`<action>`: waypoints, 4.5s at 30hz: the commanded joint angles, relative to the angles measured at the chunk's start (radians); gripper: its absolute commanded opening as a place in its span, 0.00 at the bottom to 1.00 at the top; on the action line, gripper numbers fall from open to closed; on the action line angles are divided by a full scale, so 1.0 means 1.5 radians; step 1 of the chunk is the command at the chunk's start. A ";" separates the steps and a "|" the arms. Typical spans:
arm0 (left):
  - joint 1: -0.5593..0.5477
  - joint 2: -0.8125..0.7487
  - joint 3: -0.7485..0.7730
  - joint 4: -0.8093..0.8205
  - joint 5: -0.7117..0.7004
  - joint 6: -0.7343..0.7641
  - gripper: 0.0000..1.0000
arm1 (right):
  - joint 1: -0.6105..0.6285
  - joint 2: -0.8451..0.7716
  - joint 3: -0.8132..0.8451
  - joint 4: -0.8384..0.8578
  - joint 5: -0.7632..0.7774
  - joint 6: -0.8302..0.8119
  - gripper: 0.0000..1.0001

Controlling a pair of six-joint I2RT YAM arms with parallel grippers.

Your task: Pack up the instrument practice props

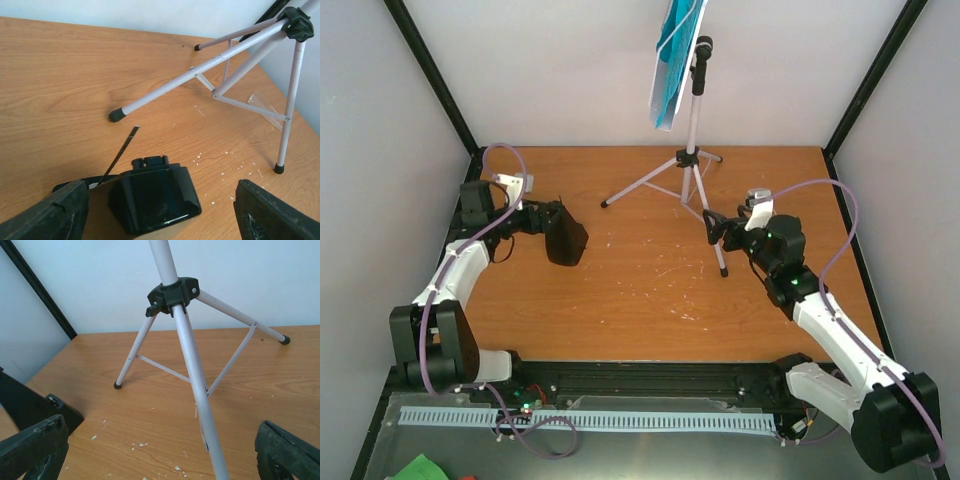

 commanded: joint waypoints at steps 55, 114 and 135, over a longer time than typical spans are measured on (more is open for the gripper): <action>-0.549 -0.239 -0.087 0.101 -0.154 -0.077 0.92 | 0.005 -0.013 -0.097 -0.088 -0.313 0.043 0.86; -0.643 -0.130 -0.398 0.347 -0.417 -0.435 0.48 | 0.107 0.231 -0.122 -0.077 -0.423 0.063 0.47; -0.614 -0.366 -0.522 0.223 -0.289 -0.597 0.63 | 0.108 -0.066 -0.226 -0.168 -0.243 0.146 0.80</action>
